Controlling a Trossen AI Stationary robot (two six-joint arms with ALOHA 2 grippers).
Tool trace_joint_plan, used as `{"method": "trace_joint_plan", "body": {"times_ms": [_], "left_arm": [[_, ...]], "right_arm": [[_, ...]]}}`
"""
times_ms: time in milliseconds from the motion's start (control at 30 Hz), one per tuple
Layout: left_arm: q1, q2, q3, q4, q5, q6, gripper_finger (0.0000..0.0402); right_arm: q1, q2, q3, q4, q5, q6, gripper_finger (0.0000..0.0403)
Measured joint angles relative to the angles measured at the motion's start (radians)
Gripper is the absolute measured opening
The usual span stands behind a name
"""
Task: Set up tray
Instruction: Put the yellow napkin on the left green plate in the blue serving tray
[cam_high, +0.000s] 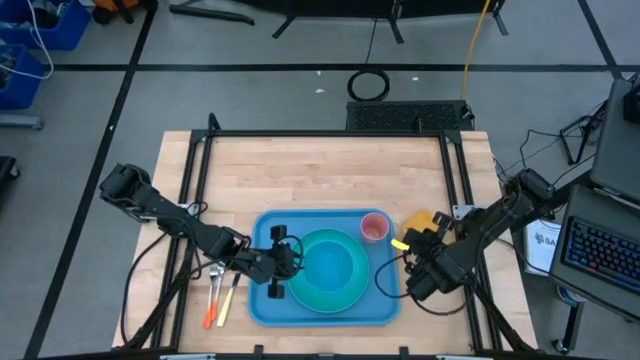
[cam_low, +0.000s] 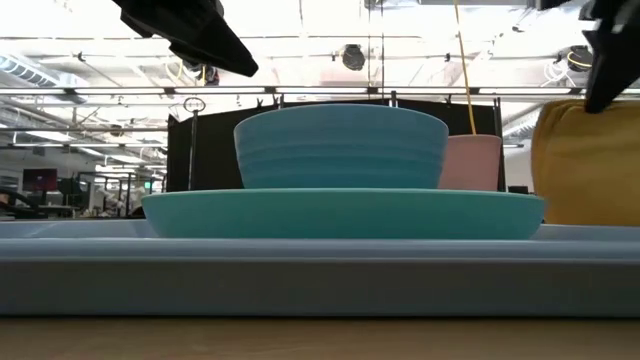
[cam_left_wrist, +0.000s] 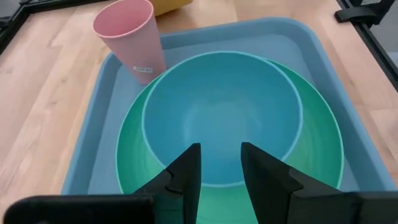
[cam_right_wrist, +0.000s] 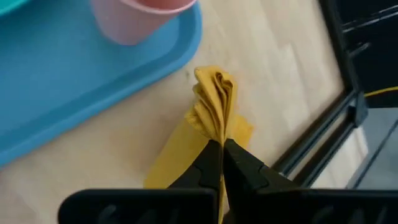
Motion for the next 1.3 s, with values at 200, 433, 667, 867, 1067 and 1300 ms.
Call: {"method": "trace_joint_plan", "body": {"times_ms": [200, 433, 667, 867, 1067, 1300], "left_arm": [[0.001, 0.000, 0.000, 0.000, 0.000, -0.004, 0.0120], [0.001, 0.000, 0.000, 0.000, 0.005, -0.004, 0.0120], [0.001, 0.000, 0.000, 0.000, 0.005, -0.004, 0.0120], [-0.013, 0.000, 0.000, -0.001, 0.024, -0.023, 0.0120], [-0.050, 0.000, 0.000, -0.004, 0.026, -0.020, 0.0120], [-0.080, 0.000, 0.000, -0.012, 0.023, -0.018, 0.0120]], "right_arm": [[-0.067, -0.066, 0.002, 0.018, 0.105, -0.060, 0.0000], [-0.169, -0.169, 0.002, 0.079, 0.258, -0.197, 0.0000], [-0.318, -0.200, 0.002, 0.413, 0.283, -0.571, 0.0000], [-0.458, -0.169, 0.002, 0.683, 0.216, -0.864, 0.0000], [-0.575, -0.119, 0.002, 0.871, 0.110, -1.047, 0.0000], [-0.652, -0.037, 0.001, 1.033, -0.005, -1.165, 0.0000]]}}
